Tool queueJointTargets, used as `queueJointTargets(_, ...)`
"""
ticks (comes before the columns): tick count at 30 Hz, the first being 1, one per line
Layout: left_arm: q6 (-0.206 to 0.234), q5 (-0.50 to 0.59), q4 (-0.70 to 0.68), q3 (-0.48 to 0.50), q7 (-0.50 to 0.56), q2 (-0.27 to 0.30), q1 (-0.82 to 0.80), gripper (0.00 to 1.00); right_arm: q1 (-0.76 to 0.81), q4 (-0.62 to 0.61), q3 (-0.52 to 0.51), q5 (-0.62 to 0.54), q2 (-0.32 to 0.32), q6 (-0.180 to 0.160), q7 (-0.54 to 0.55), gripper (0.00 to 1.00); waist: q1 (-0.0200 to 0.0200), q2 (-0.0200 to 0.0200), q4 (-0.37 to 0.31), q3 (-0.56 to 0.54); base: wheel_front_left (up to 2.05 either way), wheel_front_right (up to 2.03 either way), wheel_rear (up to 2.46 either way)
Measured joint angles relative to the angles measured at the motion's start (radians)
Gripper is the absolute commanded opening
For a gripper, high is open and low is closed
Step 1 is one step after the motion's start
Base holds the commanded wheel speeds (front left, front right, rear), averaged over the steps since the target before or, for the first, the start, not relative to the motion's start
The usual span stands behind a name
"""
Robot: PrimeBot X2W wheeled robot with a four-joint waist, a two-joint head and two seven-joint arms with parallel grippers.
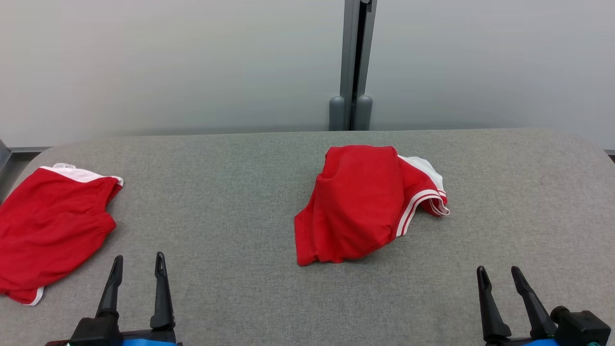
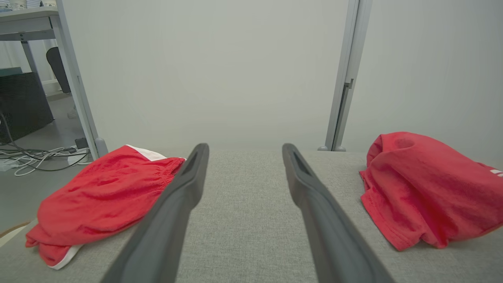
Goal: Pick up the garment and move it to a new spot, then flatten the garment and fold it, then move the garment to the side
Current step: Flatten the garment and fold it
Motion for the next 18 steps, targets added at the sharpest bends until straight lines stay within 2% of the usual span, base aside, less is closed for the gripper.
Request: queueJointTargets(18,-0.015,0.017,0.007,0.019,0.000,-0.010,-0.002,1.00,0.000,0.016,0.000,0.001,0.000,0.000,-0.001,1.00,0.0000,0.0000,-0.007,0.002,0.00,0.00,0.00)
